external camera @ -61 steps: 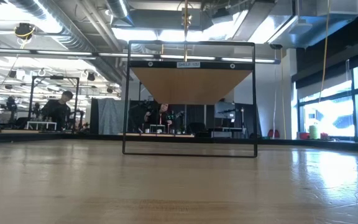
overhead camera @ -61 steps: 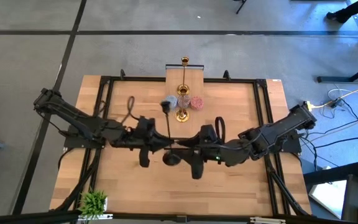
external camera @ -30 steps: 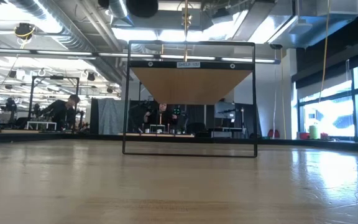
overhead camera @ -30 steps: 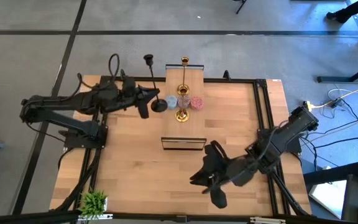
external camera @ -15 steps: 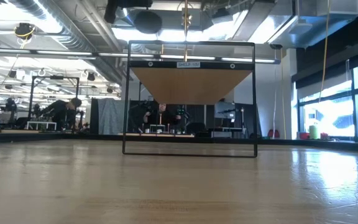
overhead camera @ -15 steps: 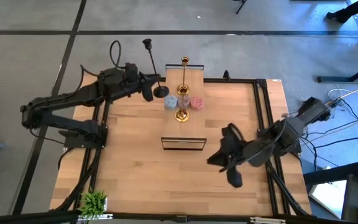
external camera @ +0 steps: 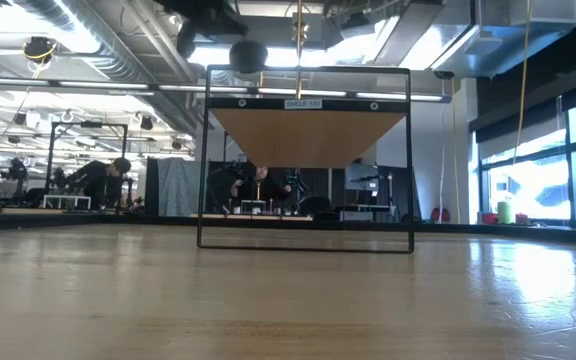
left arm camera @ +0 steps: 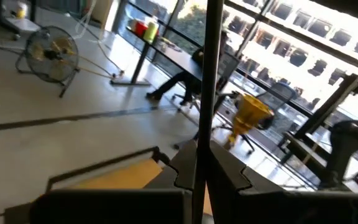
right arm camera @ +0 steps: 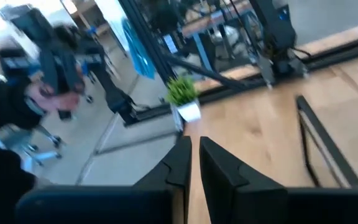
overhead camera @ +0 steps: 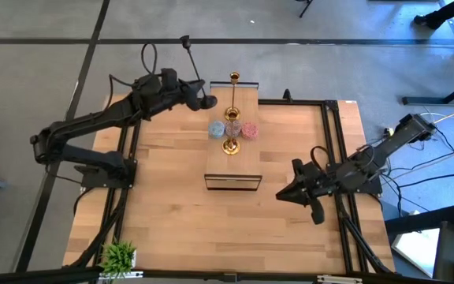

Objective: Pick & Place candle stick holders
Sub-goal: Put the black candle holder on the shelf

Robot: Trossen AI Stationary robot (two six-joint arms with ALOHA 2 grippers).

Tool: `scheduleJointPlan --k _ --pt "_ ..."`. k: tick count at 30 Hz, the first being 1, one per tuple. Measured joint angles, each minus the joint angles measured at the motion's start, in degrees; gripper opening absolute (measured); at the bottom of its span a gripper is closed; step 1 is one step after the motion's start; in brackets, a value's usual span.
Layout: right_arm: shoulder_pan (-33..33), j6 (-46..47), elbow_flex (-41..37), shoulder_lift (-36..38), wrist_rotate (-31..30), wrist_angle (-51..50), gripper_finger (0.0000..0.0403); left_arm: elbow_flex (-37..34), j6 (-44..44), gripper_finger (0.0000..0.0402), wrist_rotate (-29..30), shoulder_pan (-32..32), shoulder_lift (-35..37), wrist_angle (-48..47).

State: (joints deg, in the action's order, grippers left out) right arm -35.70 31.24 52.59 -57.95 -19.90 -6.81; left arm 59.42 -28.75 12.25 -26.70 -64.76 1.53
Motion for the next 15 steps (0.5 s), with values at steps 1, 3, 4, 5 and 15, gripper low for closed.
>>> scheduleJointPlan --k 1,3,4,5,15 --pt "0.0 -0.3 -0.6 0.2 0.0 -0.8 0.0034 0.0 0.4 0.0012 0.0 -0.4 -0.6 1.0" --pt "0.3 -1.1 -0.9 0.3 0.0 -1.4 0.0034 0.0 1.0 0.0012 -0.3 -1.5 -2.0 2.6" --pt "0.5 -2.0 -0.9 0.7 0.3 -1.1 0.0034 0.0 2.4 0.0012 -1.1 -2.0 -2.9 3.8" --pt "0.5 -3.2 -0.9 1.1 0.4 -0.8 0.0034 0.0 4.1 0.0012 -2.1 -2.6 -3.8 5.0" --pt "0.6 -6.8 -0.8 4.2 -2.1 -3.7 0.0034 0.0 7.4 0.0012 -14.0 -8.5 -13.2 14.3"
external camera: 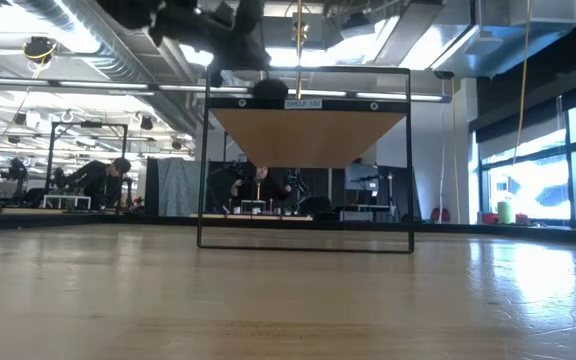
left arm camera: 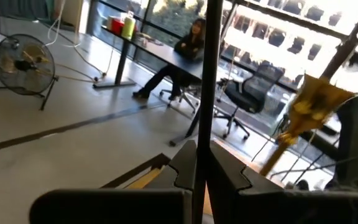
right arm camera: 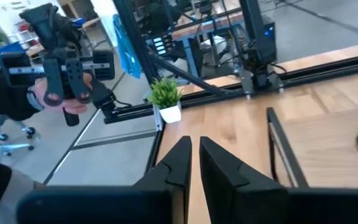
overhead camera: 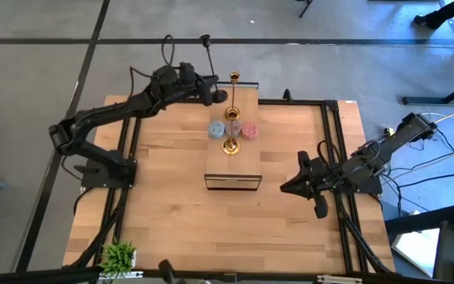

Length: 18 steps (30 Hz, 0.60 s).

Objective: Pick & Place candle stick holders
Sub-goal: Put the black candle holder on the shelf

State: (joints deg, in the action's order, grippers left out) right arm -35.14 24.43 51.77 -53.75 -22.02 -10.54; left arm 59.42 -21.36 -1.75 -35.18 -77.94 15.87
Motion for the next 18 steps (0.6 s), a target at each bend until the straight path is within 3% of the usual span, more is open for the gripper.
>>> scheduleJointPlan --k 4,10,18 --pt "0.2 -0.4 0.0 0.9 -2.9 -1.1 0.0034 0.0 3.5 0.0012 -4.6 -3.1 -3.3 2.0" --pt "3.2 -2.1 0.0 2.5 -7.0 -2.6 0.0034 0.0 7.7 0.0012 -17.1 -8.6 -8.1 7.2" --pt "11.2 -2.4 0.0 2.5 -3.1 -2.6 0.0034 1.0 9.3 0.0012 -32.9 -14.1 -15.0 15.8"
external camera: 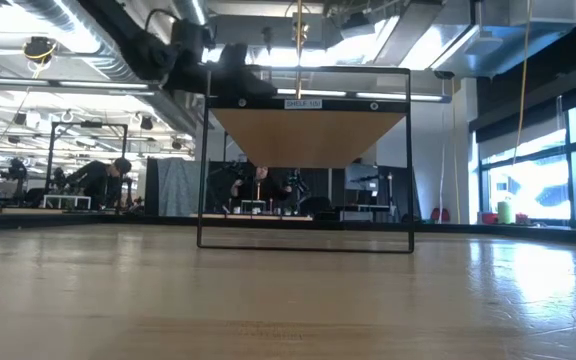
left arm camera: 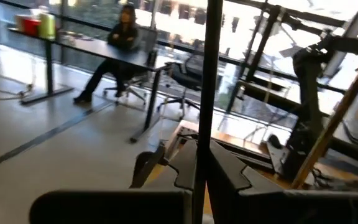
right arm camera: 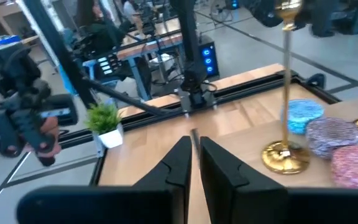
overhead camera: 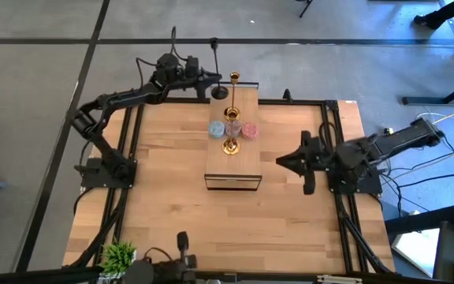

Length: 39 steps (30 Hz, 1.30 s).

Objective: Pick & Place candle stick holders
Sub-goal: Put the black candle holder on the shelf

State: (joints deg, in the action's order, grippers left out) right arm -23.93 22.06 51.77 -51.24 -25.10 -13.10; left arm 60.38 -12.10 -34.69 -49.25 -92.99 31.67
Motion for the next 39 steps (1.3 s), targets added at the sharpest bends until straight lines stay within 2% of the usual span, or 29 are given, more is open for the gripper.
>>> scheduleJointPlan --k 7,12,20,26,39 --pt "9.2 0.0 0.0 -0.2 7.1 0.0 0.0034 5.6 5.4 0.0012 -7.0 -0.5 -5.2 -0.1" --pt "14.5 0.1 0.0 -1.5 12.1 1.8 0.0034 8.7 6.4 0.0012 -8.9 -0.8 -7.7 -0.1" --pt "20.4 0.1 0.1 -3.9 19.3 4.9 0.0034 9.3 7.4 0.0012 -10.6 -1.1 -10.5 -0.2" --pt "23.2 0.0 0.1 -4.7 23.3 6.2 0.0034 9.3 7.4 0.0012 -12.8 -1.1 -11.6 -0.1" --pt "25.3 1.5 0.0 -6.9 27.9 9.0 0.0034 9.3 11.8 0.0012 -14.8 -0.2 -12.1 -0.4"
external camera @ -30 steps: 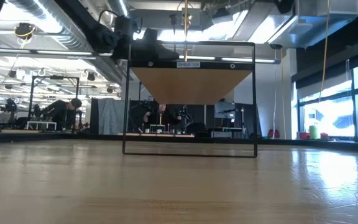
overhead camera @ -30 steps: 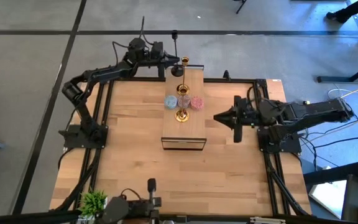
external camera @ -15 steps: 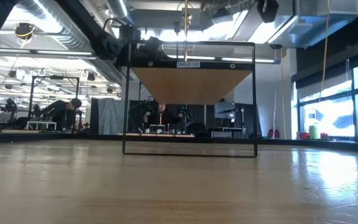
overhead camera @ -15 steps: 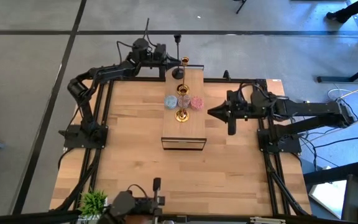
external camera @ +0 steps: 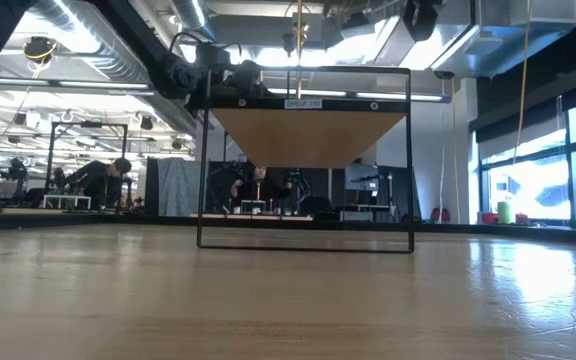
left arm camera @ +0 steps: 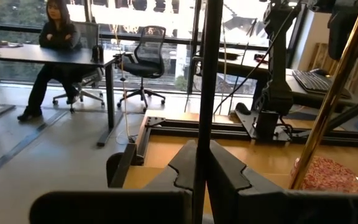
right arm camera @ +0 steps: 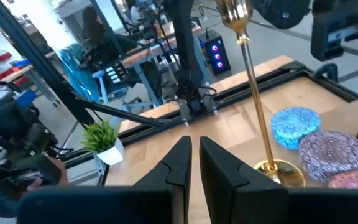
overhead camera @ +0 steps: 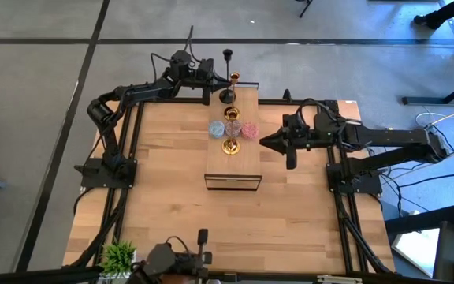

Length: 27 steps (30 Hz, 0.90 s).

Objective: Pick & Place candle stick holders
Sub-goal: Put the black candle holder on the shelf

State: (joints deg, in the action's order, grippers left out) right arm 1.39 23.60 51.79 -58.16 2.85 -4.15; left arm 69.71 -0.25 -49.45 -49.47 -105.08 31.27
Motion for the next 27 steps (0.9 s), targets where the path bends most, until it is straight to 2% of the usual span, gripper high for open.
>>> scheduleJointPlan --k 9,17,27 --pt "0.2 0.8 0.0 -1.0 0.4 2.1 0.0034 0.0 1.1 0.0012 1.0 1.2 -0.3 0.2" --pt "0.2 1.1 0.0 -1.3 0.4 3.0 0.0034 0.0 2.1 0.0012 6.0 2.6 -0.5 0.1" --pt "0.2 1.1 0.0 -1.3 0.4 2.9 0.0034 0.0 1.0 0.0012 5.4 2.7 -0.5 -0.2"
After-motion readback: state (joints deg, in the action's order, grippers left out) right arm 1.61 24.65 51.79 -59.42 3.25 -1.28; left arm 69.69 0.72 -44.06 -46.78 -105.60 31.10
